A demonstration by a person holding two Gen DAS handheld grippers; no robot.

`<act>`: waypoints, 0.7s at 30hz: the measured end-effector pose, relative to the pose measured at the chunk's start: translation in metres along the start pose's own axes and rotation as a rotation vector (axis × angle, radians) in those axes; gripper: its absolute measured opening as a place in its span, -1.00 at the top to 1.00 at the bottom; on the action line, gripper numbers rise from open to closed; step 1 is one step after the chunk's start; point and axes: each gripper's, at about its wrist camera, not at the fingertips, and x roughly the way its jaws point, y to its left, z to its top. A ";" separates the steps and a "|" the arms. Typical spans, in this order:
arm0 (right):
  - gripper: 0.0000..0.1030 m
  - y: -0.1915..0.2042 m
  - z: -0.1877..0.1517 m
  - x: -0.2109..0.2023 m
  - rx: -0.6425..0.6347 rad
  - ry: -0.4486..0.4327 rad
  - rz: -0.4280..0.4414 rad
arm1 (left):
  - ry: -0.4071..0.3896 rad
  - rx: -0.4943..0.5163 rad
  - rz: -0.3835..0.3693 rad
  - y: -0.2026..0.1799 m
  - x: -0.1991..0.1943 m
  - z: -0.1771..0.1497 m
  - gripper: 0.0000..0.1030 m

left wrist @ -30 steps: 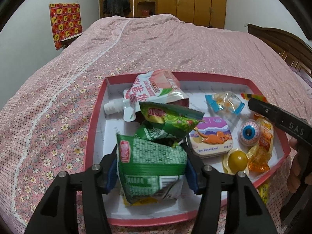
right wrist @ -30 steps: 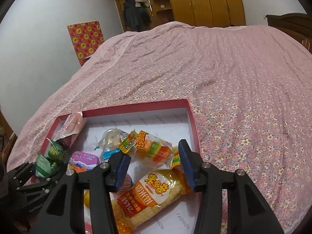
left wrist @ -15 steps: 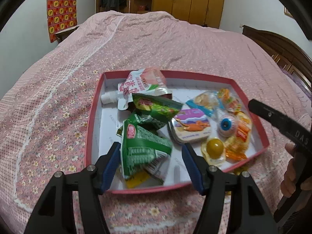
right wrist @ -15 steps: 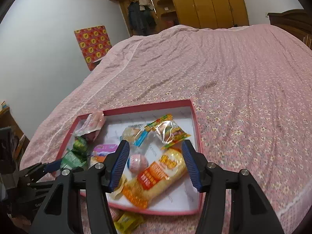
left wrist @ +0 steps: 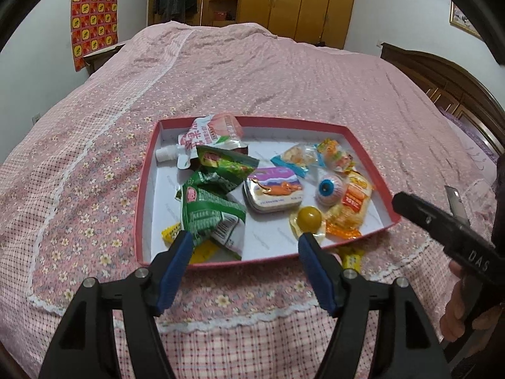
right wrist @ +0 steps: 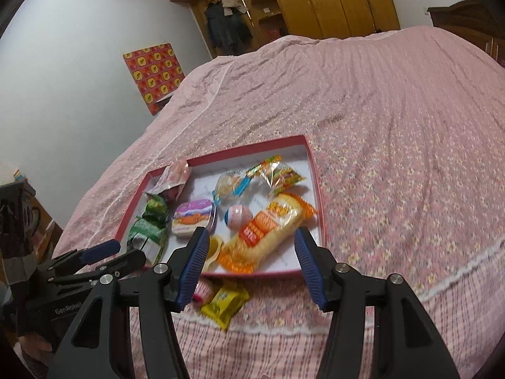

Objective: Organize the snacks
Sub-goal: 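Withdraw both tools from the box toward the remaining candies, then grasp the small yellow candy packet with the right tool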

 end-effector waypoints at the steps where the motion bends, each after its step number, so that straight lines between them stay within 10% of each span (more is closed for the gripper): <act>1: -0.11 0.000 -0.001 -0.001 -0.001 0.003 0.002 | -0.001 -0.002 -0.001 -0.001 -0.002 -0.001 -0.41; 21: -0.10 0.019 -0.042 0.018 -0.017 0.124 0.013 | 0.046 -0.044 0.028 0.015 -0.014 -0.030 -0.41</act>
